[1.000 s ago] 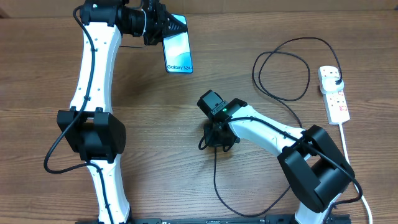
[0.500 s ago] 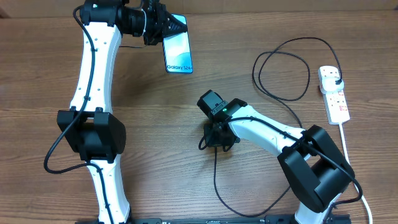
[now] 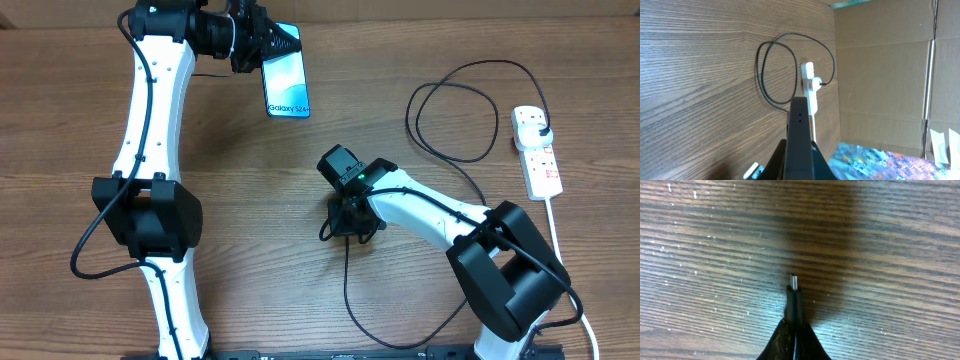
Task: Plug charger to phone and switch on socket
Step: 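Close the right gripper on the cable plug, then lift the plug and carry it toward the phone's bottom port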
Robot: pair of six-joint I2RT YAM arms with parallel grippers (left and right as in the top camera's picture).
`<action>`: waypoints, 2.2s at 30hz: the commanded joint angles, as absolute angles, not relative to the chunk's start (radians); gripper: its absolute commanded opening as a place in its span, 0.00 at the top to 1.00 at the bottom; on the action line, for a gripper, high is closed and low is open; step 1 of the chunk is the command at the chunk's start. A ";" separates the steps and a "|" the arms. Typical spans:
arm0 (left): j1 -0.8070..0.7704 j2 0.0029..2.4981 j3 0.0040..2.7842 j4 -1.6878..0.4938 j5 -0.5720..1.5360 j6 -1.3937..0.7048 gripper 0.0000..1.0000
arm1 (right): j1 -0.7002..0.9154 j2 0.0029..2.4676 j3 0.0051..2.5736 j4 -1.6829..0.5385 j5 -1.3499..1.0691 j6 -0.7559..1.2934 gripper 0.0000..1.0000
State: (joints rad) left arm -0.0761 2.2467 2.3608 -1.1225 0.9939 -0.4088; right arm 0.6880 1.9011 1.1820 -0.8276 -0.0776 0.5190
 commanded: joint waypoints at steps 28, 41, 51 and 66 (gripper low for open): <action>0.057 2.252 2.380 -1.020 1.259 -0.453 0.96 | 0.690 1.909 1.407 -0.844 -0.244 0.527 0.96; 0.084 2.252 2.380 -0.870 1.472 -0.521 0.96 | 0.628 1.909 1.540 -0.664 -0.778 0.527 0.96; 0.104 2.252 2.379 -0.741 1.479 -0.688 0.96 | 0.493 1.909 1.540 -0.409 -1.193 0.545 0.96; 0.101 2.252 2.380 -0.514 1.464 -0.899 0.96 | 0.482 1.909 1.540 0.156 -1.279 0.856 0.96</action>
State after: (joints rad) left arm 0.1017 2.2467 2.3608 -0.5415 1.4322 -0.8078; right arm 0.4793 1.9057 1.5158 0.1005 -1.2560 0.7532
